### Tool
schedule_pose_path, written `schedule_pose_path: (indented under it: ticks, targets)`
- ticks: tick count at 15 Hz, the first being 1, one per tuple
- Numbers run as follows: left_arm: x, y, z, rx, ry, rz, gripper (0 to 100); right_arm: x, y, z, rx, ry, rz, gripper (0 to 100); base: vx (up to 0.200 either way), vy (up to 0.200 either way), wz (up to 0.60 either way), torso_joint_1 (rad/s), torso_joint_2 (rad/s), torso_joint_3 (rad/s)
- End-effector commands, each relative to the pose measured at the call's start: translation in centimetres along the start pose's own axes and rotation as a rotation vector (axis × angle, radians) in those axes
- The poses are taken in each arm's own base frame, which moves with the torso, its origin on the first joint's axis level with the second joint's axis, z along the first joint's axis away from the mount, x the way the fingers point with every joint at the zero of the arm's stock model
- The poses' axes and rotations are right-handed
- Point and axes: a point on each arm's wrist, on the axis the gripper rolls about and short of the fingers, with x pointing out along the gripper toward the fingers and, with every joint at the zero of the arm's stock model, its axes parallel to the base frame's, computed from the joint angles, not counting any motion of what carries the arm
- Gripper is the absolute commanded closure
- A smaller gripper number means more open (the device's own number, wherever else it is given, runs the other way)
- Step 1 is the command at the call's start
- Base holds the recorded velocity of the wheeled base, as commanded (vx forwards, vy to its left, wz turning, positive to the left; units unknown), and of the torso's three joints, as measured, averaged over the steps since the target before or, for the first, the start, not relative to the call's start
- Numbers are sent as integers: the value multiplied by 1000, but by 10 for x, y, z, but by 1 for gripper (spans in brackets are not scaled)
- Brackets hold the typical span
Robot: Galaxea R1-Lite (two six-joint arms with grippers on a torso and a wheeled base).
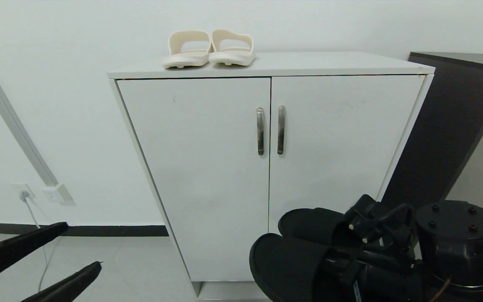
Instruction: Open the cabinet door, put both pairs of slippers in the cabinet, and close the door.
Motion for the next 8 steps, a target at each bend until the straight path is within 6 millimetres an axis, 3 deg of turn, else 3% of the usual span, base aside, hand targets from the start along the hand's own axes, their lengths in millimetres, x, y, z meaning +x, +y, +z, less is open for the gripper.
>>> schedule_pose_path:
  ticks: [1,5,8]
  targets:
    - [42,5,15,-11,62,-96,0,1,2,-1,-3,6,5,100,0,0,0,0,0,0]
    - [84,-2,42,4,60,-209,0,1,1,-1,-2,4,4,100,0,0,0,0,0,0]
    - [118,-23,67,-22,46,-337,0,0,1,-2,-2,6,4,100,0,0,0,0,0,0]
